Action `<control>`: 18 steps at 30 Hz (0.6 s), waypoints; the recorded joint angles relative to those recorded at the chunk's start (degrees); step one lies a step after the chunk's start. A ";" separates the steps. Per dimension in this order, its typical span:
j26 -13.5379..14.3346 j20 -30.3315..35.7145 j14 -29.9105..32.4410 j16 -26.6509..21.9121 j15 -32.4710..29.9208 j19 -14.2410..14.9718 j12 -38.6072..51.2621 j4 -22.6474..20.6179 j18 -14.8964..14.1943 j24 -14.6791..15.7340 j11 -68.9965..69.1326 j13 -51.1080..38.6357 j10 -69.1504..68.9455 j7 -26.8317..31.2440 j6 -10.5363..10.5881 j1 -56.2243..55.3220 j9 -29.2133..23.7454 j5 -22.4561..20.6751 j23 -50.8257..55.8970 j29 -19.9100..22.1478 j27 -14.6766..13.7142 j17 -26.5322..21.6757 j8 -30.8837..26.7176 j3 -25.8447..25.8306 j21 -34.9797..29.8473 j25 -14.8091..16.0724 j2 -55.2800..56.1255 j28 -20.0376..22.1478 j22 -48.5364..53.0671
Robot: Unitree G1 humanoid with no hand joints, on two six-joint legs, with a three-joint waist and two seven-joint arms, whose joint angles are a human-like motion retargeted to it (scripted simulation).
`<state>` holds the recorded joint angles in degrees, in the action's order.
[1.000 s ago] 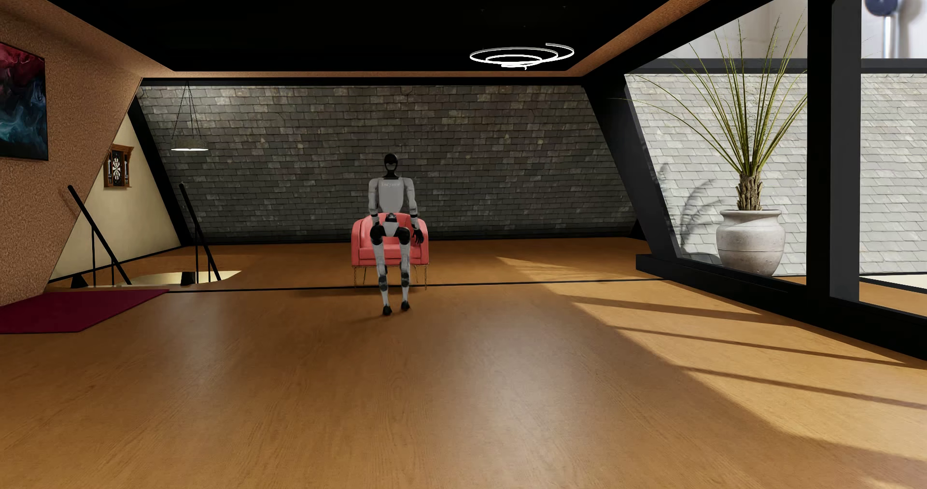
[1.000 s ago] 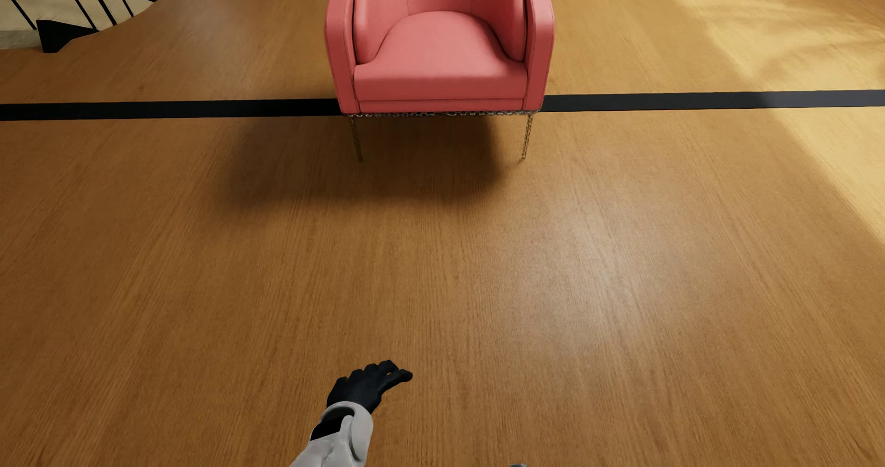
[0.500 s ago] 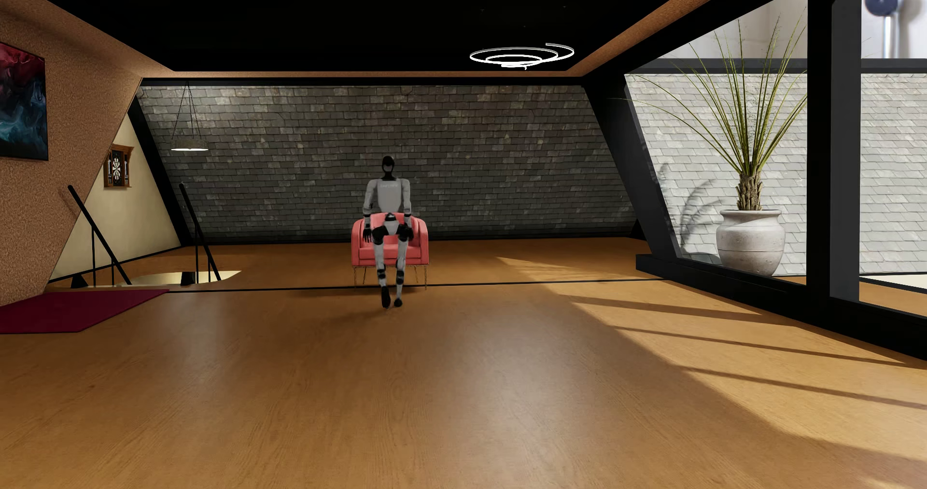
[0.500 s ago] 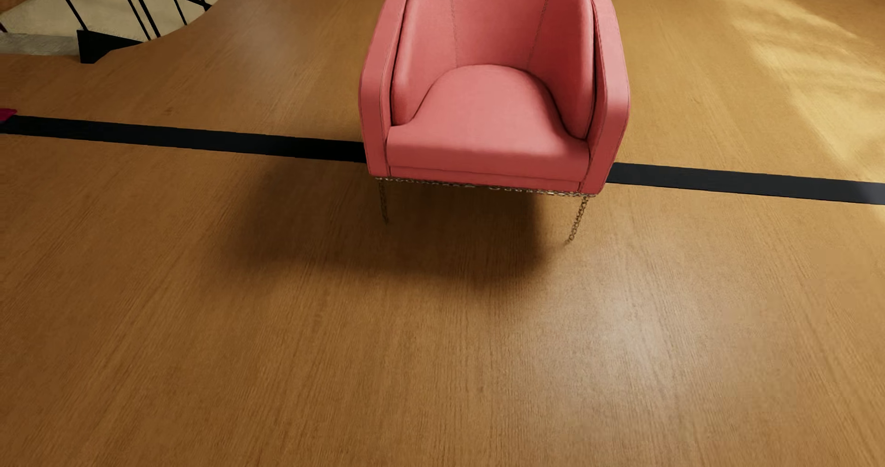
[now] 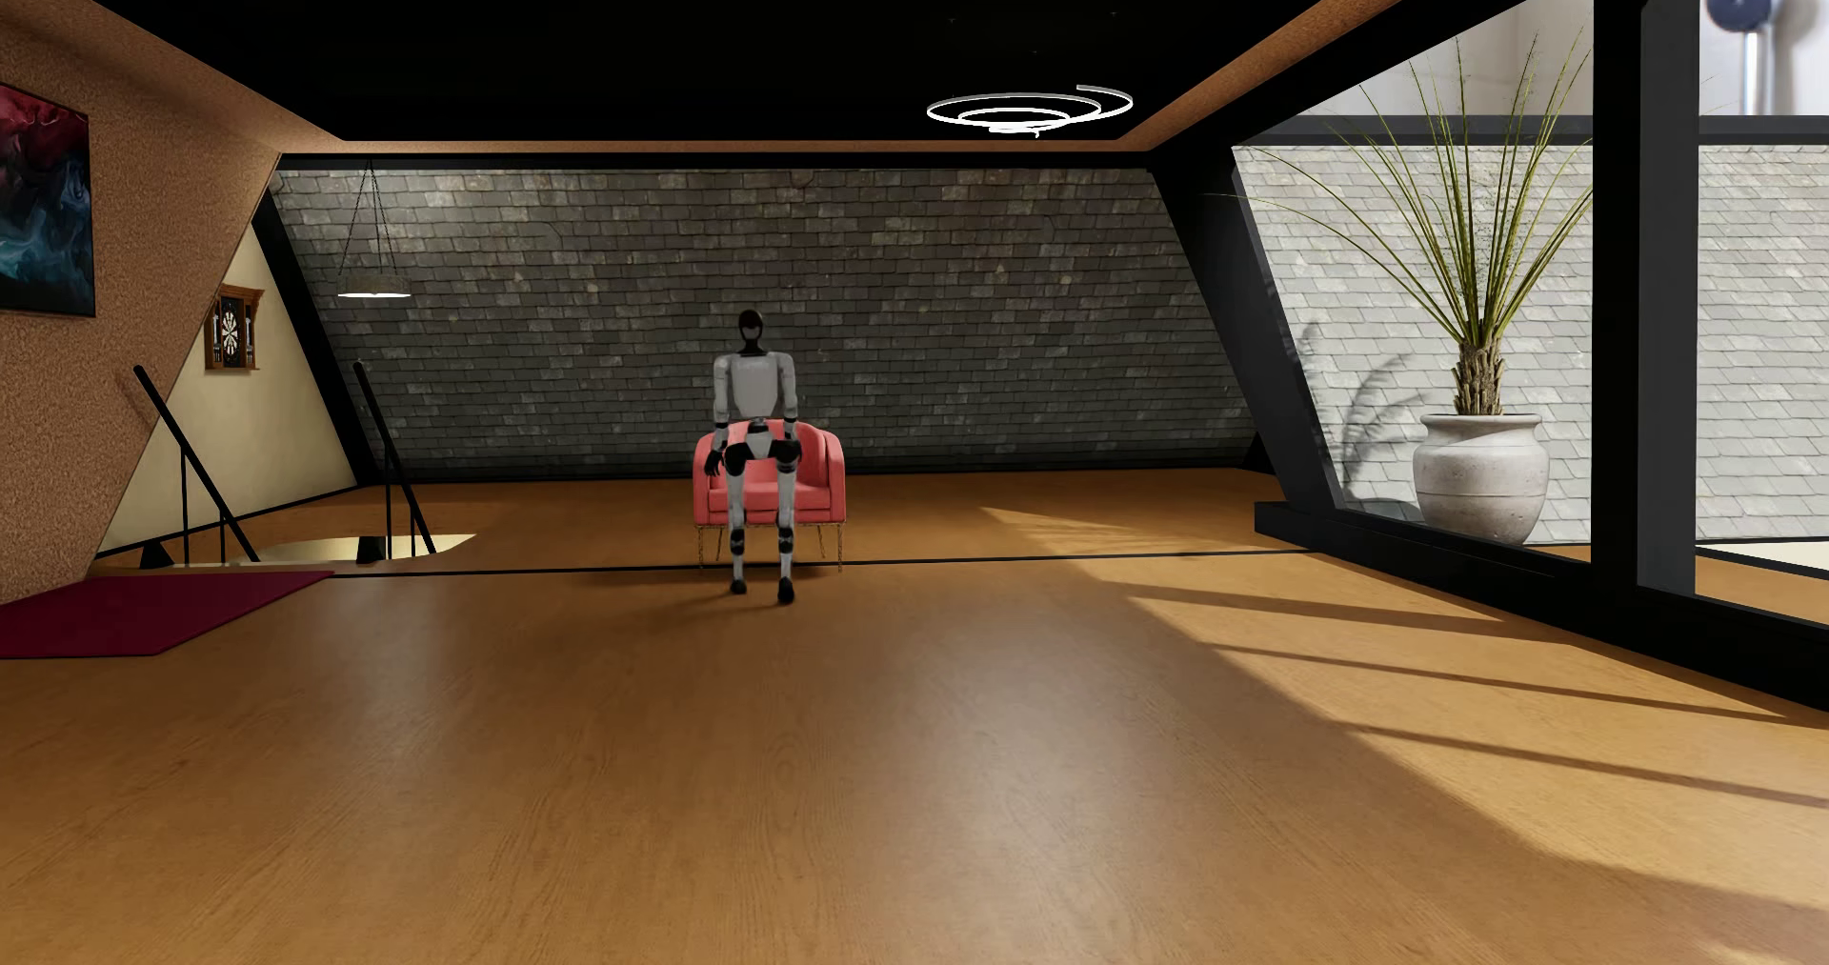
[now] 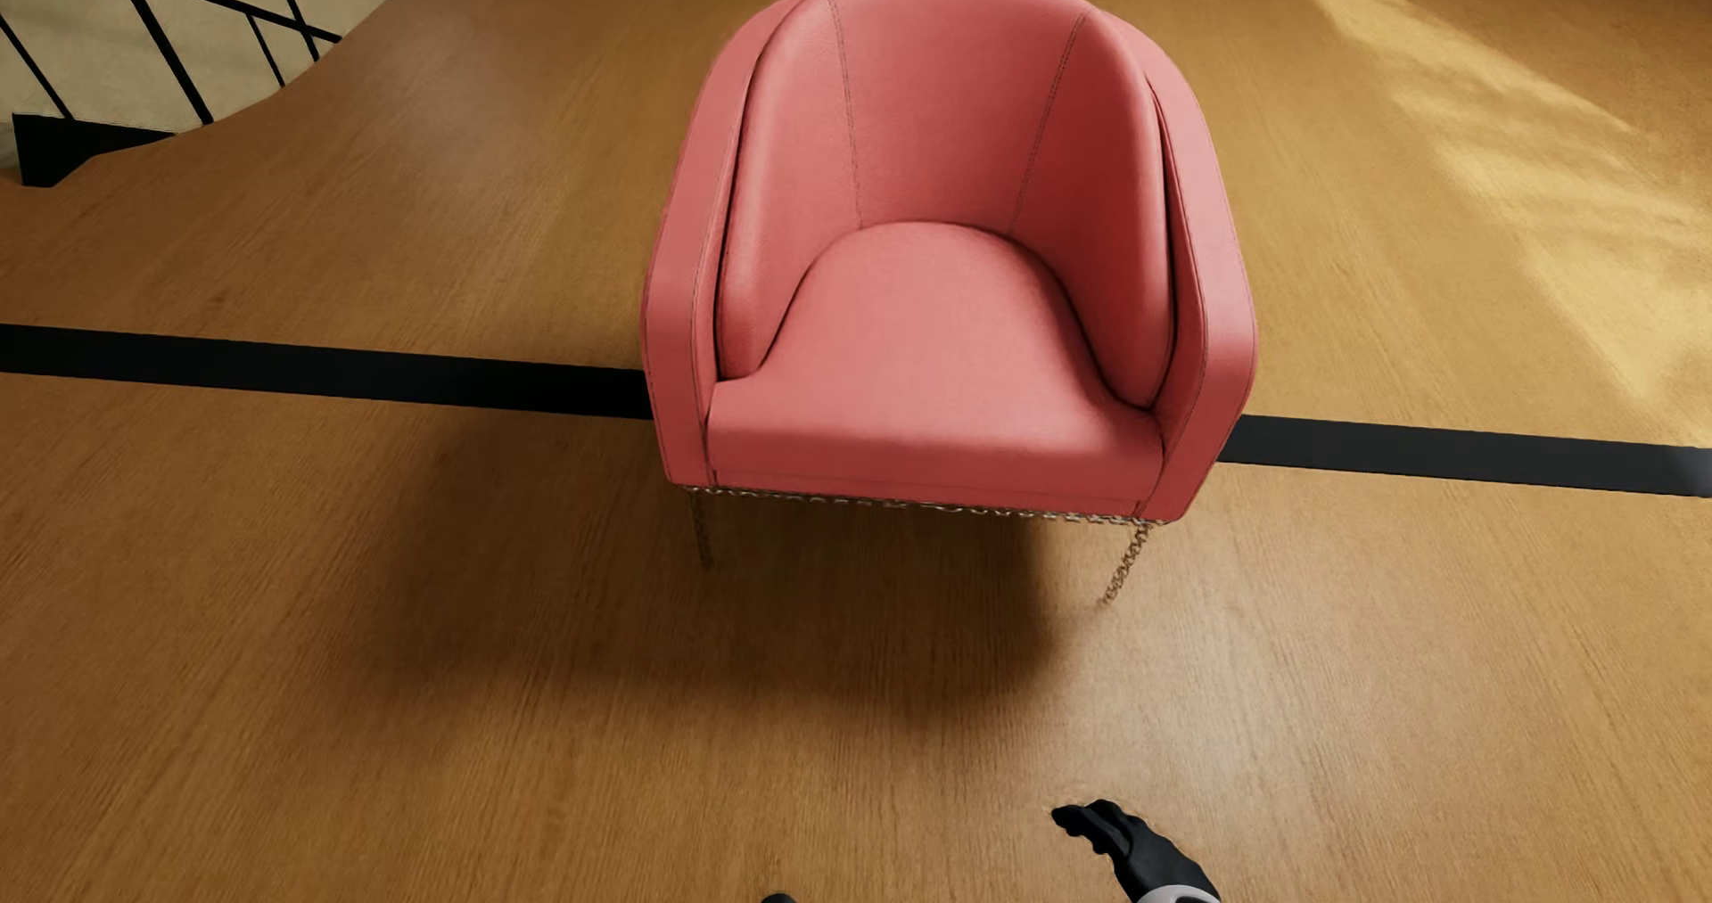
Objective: Approach the armchair
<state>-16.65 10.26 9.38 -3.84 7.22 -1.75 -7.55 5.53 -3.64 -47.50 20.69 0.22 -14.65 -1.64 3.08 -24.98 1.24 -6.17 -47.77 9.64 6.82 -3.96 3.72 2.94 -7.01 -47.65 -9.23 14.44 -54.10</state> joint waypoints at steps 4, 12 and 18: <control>2.43 1.22 -5.98 1.30 -14.99 5.89 3.06 -1.59 1.85 -1.28 24.22 3.60 -2.79 -5.37 -3.47 2.95 0.02 8.10 -0.76 -8.94 -1.76 -3.35 3.13 -0.16 -4.46 -2.73 11.64 -3.96 -1.89; 7.58 5.42 -14.52 -4.31 -5.66 10.84 18.11 -5.19 4.55 -4.94 35.61 9.93 -7.19 -9.97 -8.01 8.46 -0.87 24.21 5.58 -3.97 1.08 -3.96 15.11 -2.67 1.57 1.02 30.05 -6.91 -2.57; 9.75 4.19 -15.84 -6.82 -8.07 9.64 20.17 -3.78 3.97 -0.96 -3.69 7.30 -2.86 -11.67 -7.10 13.66 0.42 26.55 4.20 -5.23 0.77 -2.21 28.86 -2.37 0.48 -1.09 23.34 -3.70 3.08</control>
<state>-6.90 14.44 -6.46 -10.66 -0.85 7.89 12.62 1.75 0.34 -48.46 17.00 7.52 -17.52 -13.31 -4.02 -11.32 1.66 20.38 -43.57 4.41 7.59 -6.16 32.59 0.57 -6.52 -48.73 14.10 10.73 -51.02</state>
